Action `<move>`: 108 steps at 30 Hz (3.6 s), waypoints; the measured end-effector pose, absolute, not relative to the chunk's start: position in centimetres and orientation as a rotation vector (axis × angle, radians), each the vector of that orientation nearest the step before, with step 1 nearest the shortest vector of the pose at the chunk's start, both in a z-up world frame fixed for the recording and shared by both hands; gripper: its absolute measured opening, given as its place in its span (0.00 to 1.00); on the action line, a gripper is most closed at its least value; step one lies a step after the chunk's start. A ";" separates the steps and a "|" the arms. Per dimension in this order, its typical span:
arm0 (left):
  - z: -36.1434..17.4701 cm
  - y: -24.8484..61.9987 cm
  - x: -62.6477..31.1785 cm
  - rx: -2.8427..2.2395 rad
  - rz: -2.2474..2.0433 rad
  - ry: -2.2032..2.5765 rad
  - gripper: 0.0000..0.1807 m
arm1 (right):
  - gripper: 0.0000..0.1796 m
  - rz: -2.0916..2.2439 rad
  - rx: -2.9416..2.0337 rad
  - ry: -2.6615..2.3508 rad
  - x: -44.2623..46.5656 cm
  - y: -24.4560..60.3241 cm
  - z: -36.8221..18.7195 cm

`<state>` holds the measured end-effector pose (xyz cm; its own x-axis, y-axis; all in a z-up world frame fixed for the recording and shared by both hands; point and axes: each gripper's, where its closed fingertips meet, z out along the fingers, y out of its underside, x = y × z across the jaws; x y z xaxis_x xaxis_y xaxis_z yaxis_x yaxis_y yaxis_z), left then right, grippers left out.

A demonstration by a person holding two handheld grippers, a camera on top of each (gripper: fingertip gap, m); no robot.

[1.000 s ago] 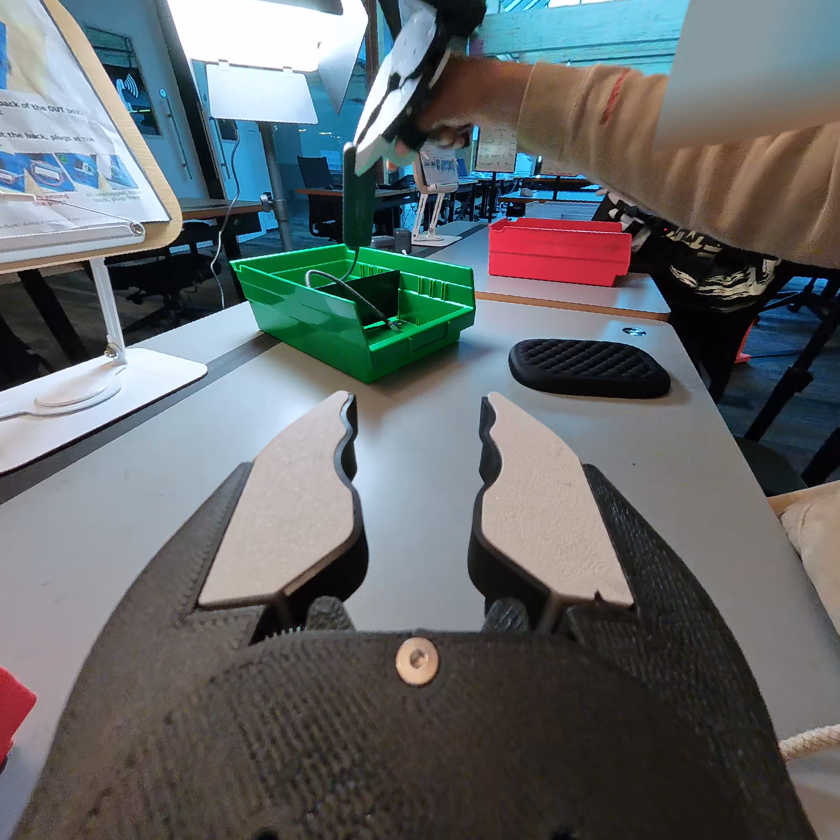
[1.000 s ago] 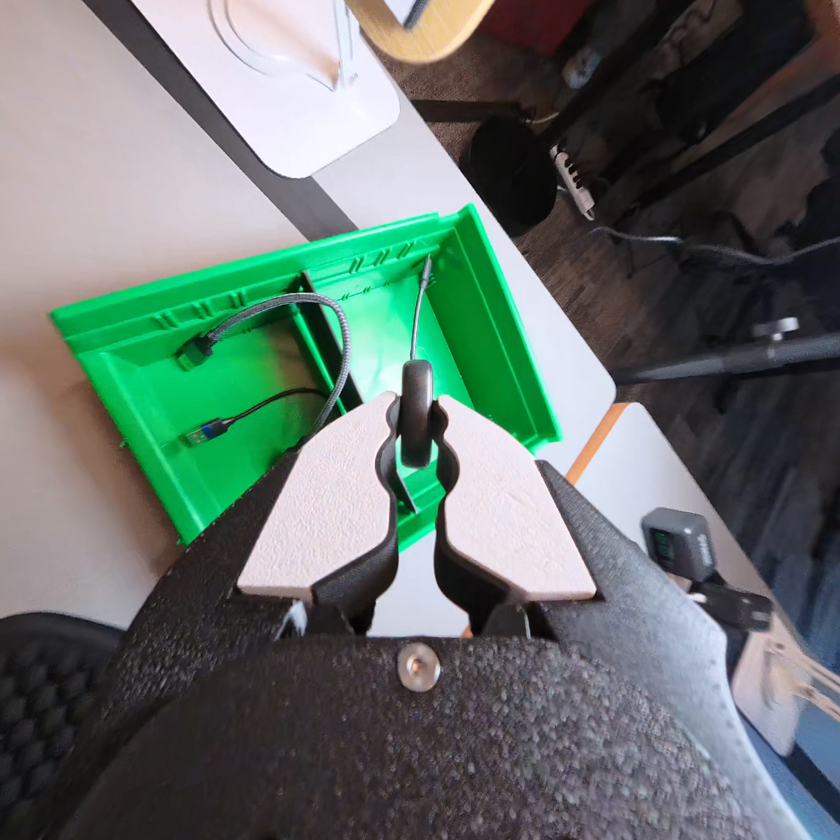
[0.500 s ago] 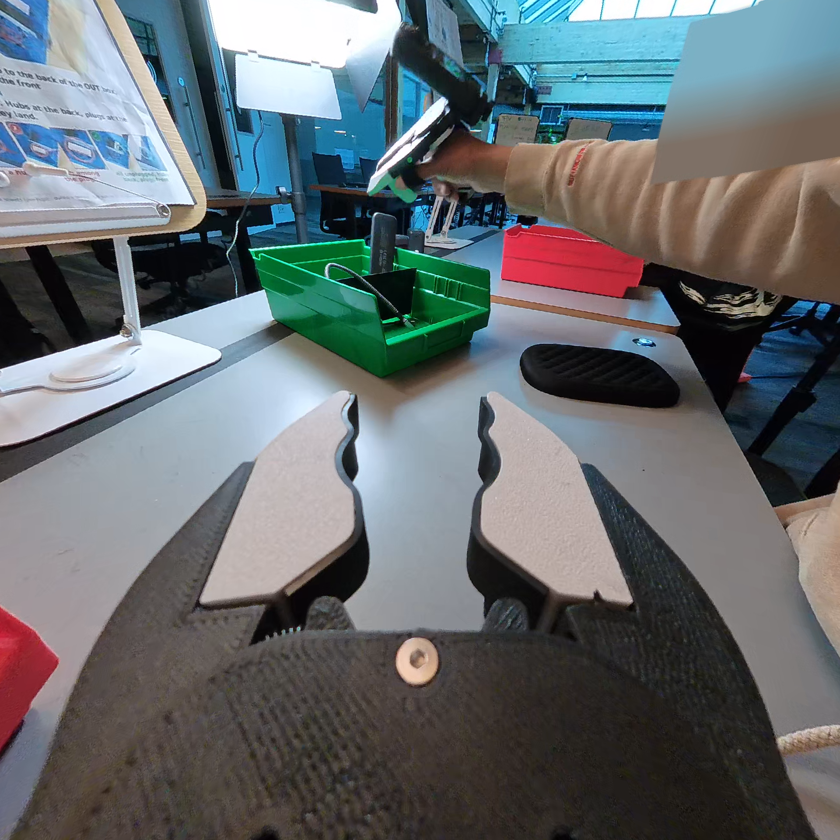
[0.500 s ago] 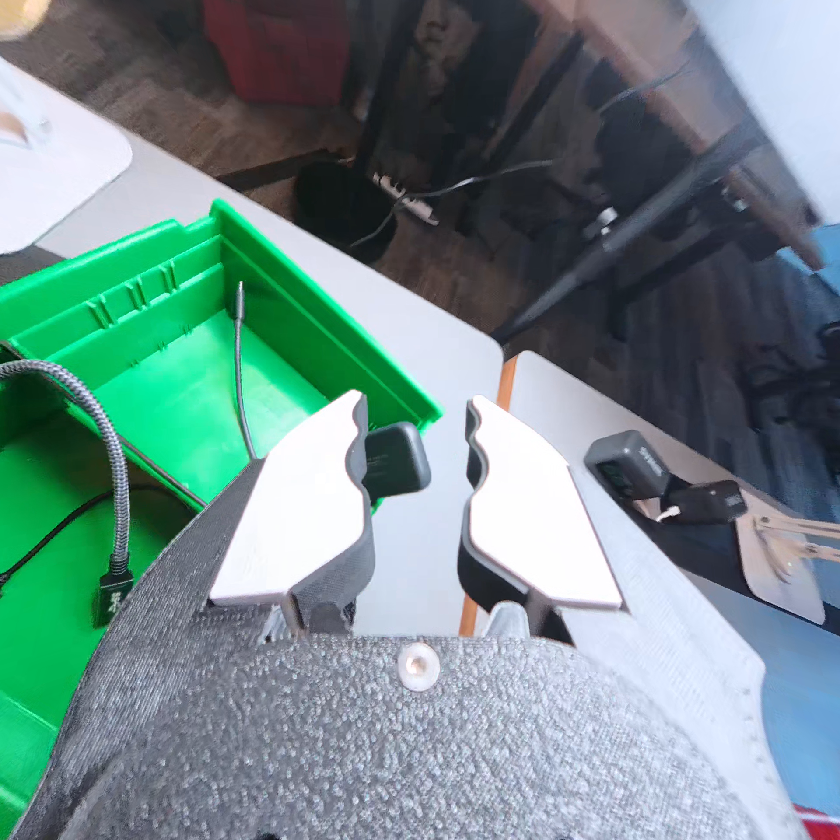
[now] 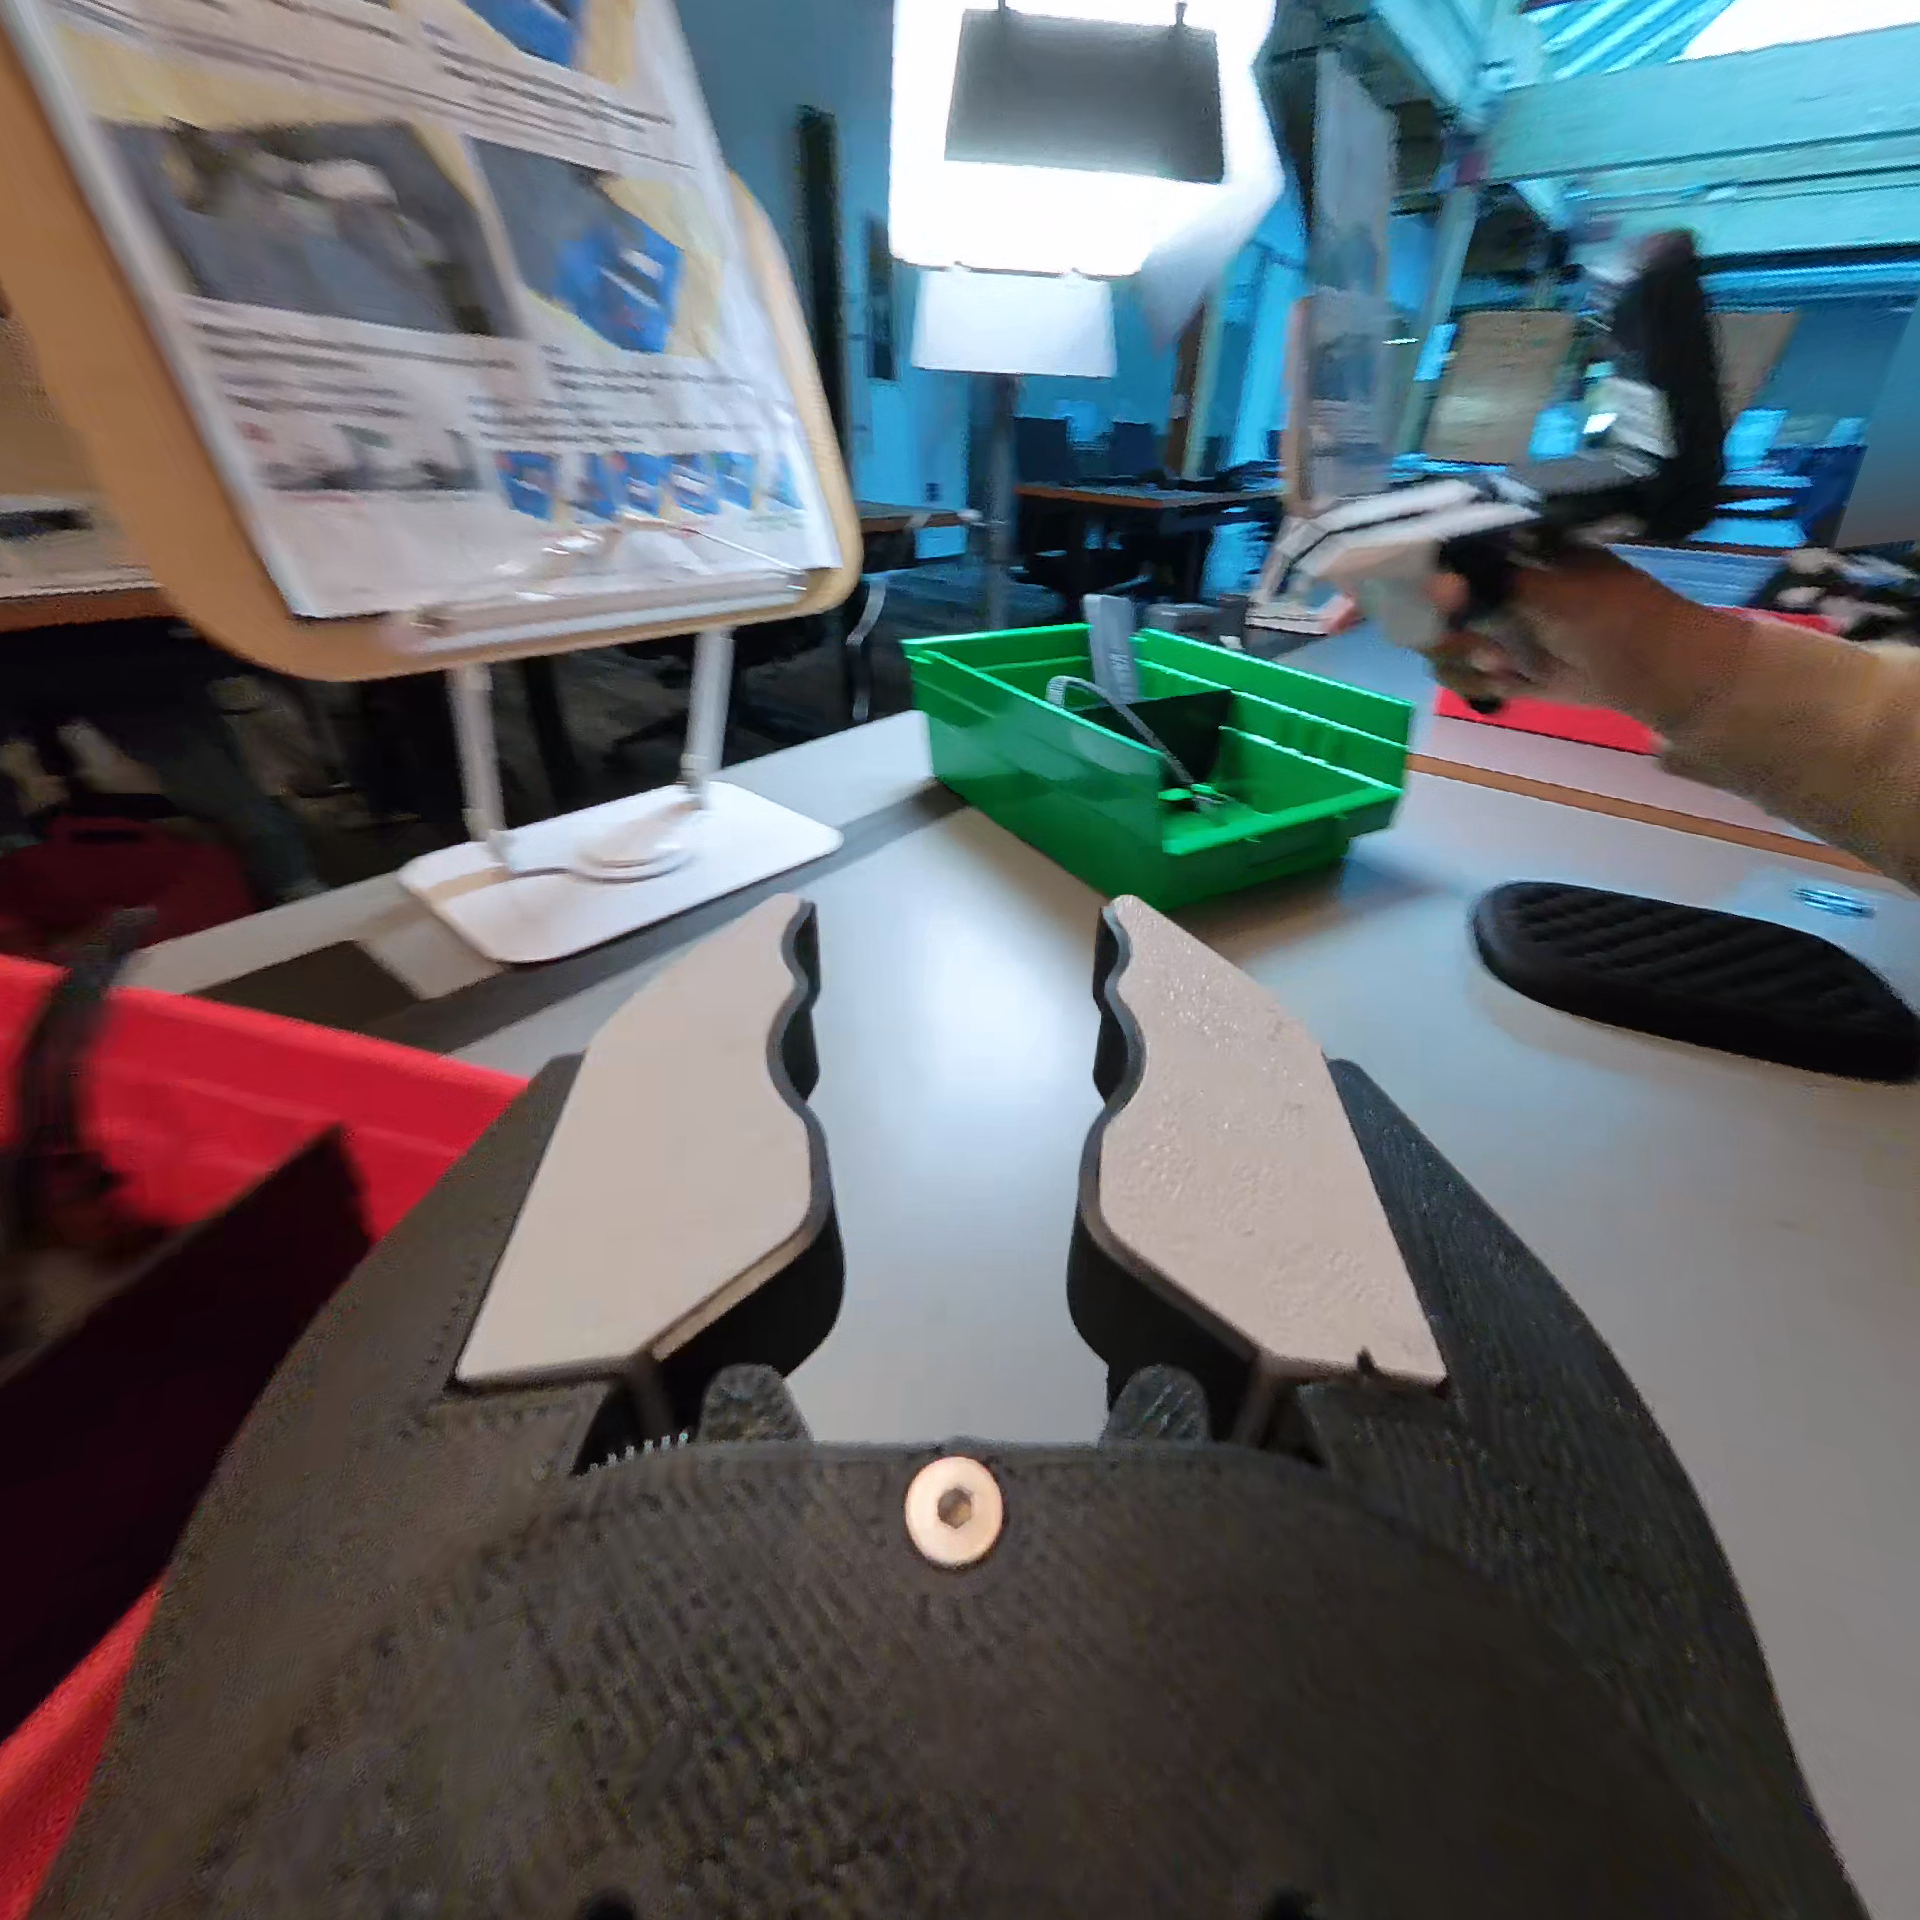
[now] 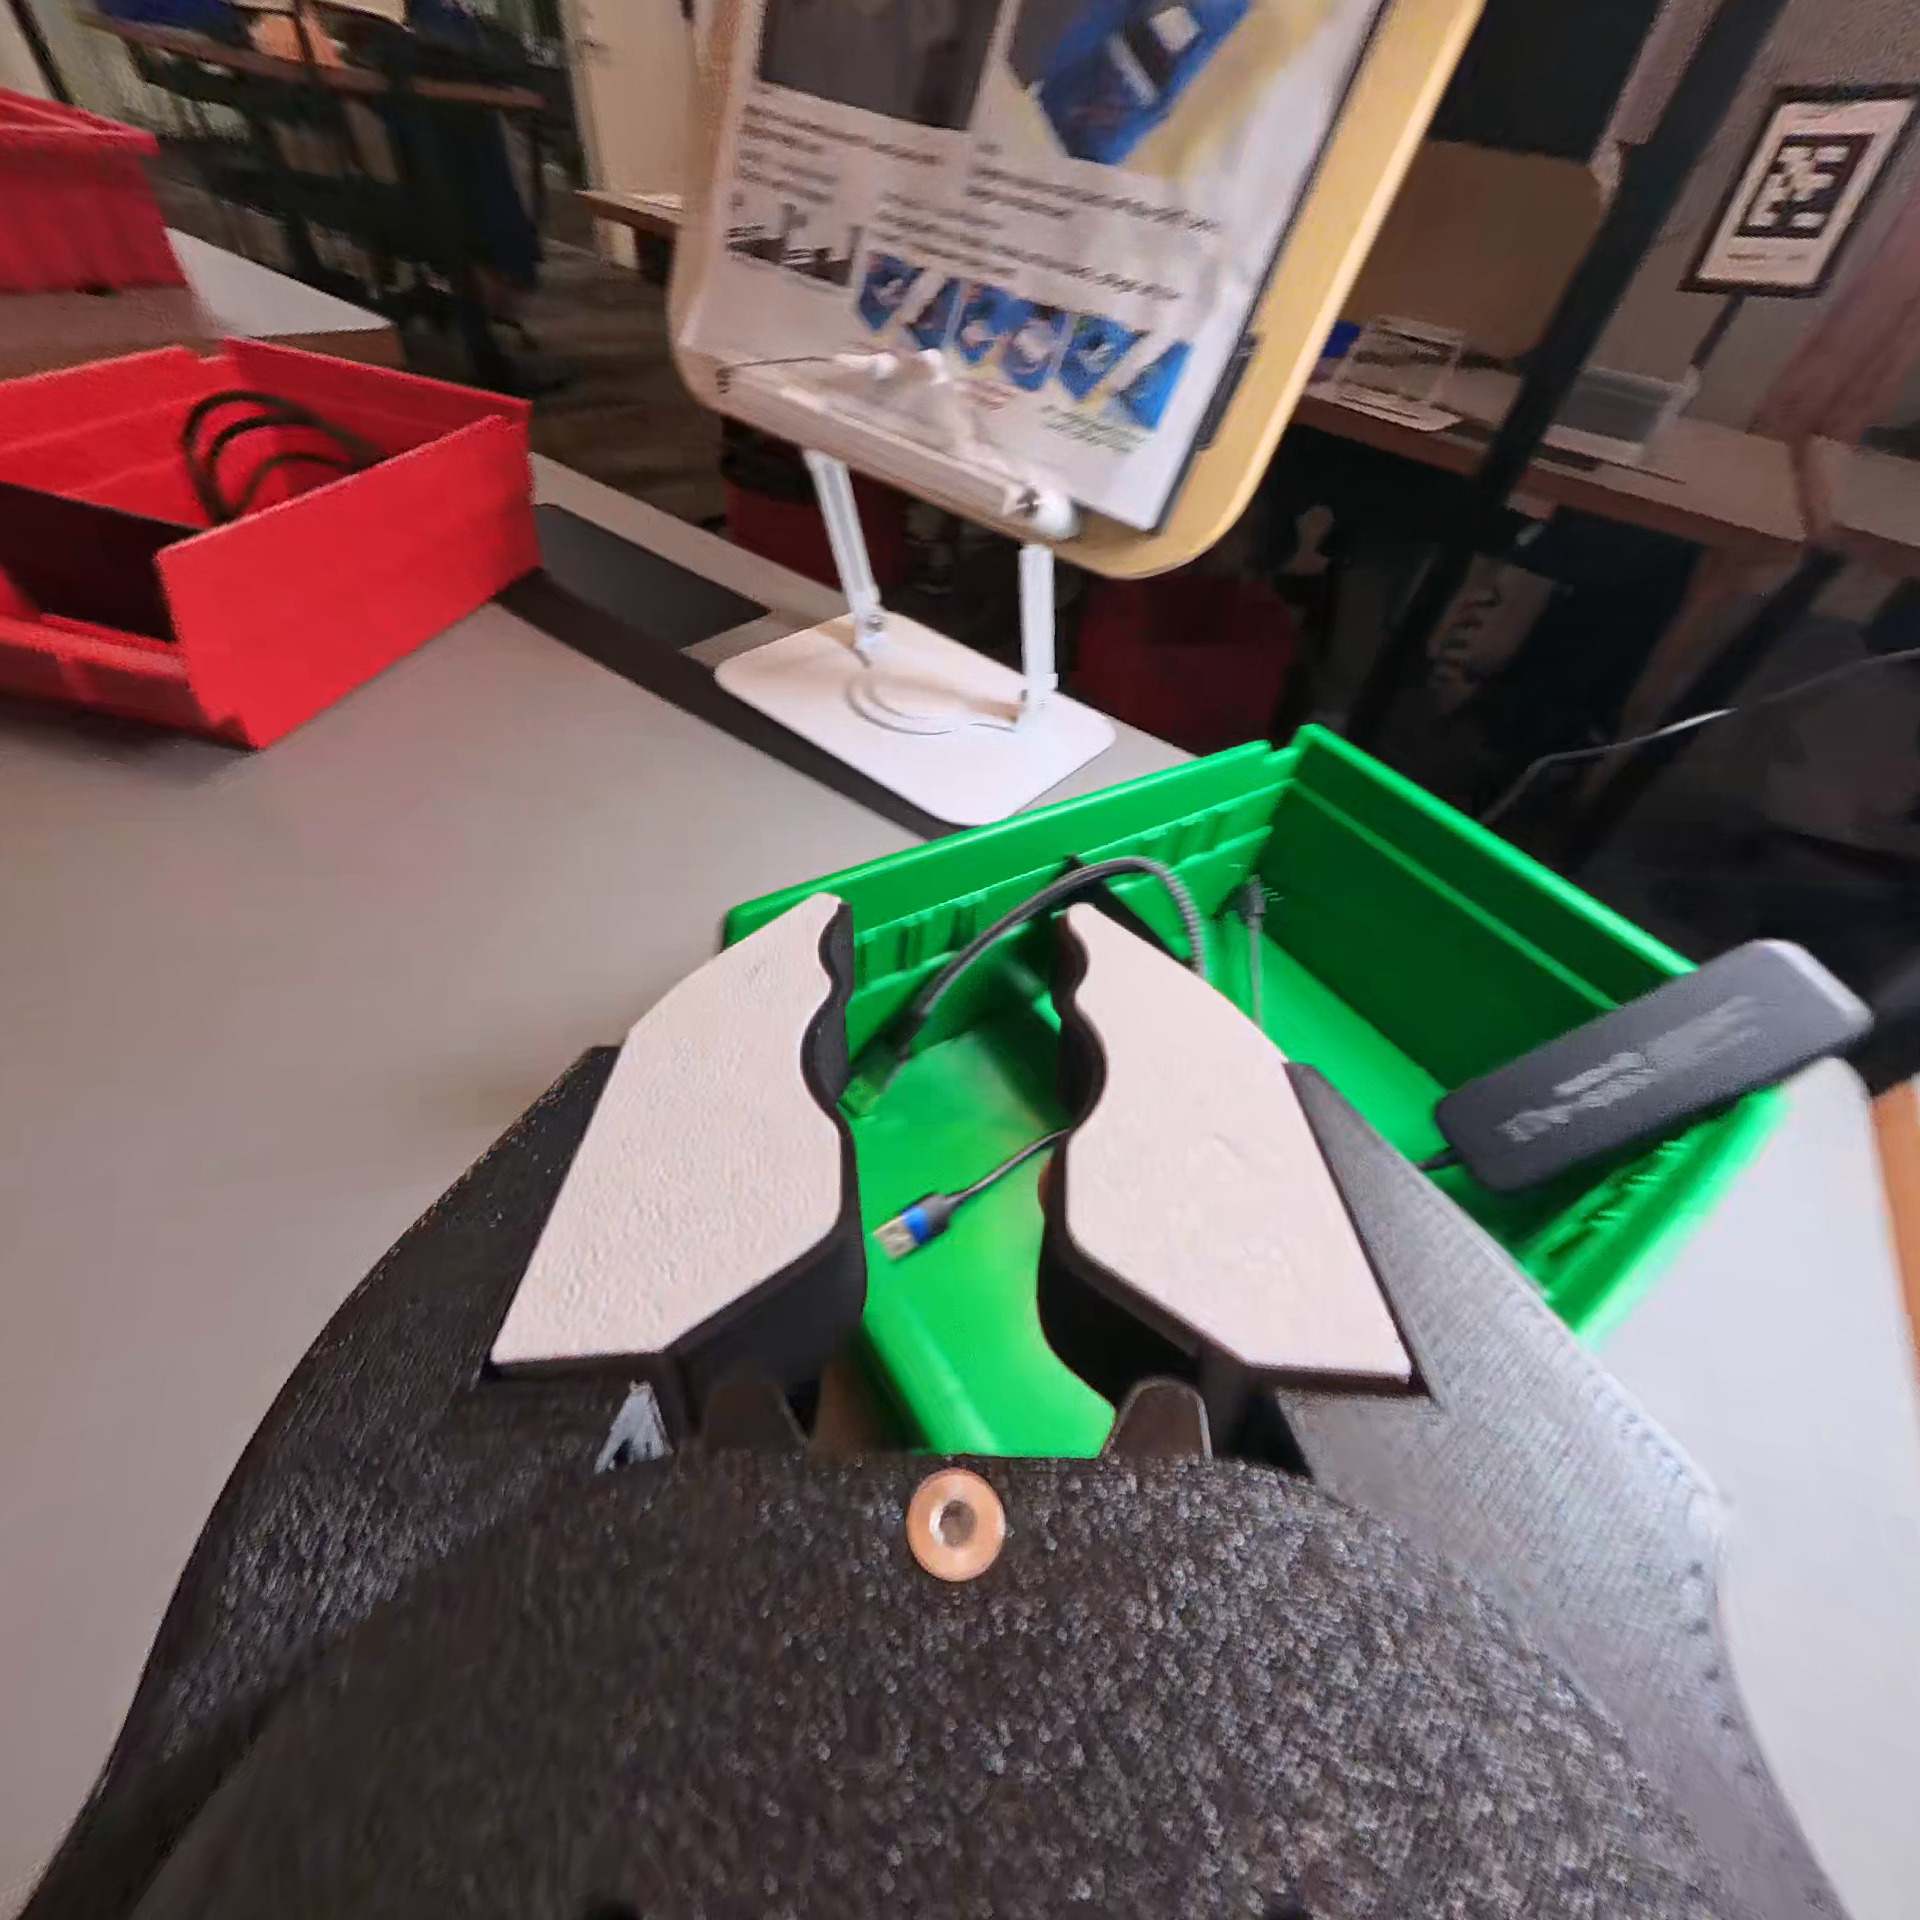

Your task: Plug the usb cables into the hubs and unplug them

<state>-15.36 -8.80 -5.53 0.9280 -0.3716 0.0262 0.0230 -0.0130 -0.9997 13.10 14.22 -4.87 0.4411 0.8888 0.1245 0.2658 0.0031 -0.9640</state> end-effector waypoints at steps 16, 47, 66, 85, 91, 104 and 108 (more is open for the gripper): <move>-10.8 -0.8 -32.0 -2.239 0.205 0.299 0.26 | 0.17 0.654 -1.478 -1.192 10.7 8.7 -12.7; -16.4 4.2 -37.6 -2.405 0.264 0.555 0.14 | 0.11 0.716 -1.484 -1.265 10.4 7.3 -14.4; 3.2 -2.6 -27.1 -1.805 0.255 0.689 0.14 | 0.14 0.972 -1.380 -1.261 6.9 3.1 -10.3; -3.2 -8.8 -1.3 -1.467 -0.332 0.984 0.13 | 0.29 2.143 -1.509 -1.338 -2.5 -11.4 -7.5; -5.0 -9.2 1.0 -1.496 -0.377 1.011 0.12 | 0.18 2.295 -1.480 -1.323 -2.0 -10.8 -9.0; -4.2 -14.9 -1.3 -1.520 -1.016 1.205 0.36 | 0.16 2.090 -0.985 -1.659 3.9 -10.7 -5.4; -3.5 -14.0 -2.5 -1.500 -1.079 1.110 0.34 | 0.16 2.046 -0.904 -1.765 5.3 -11.1 -5.8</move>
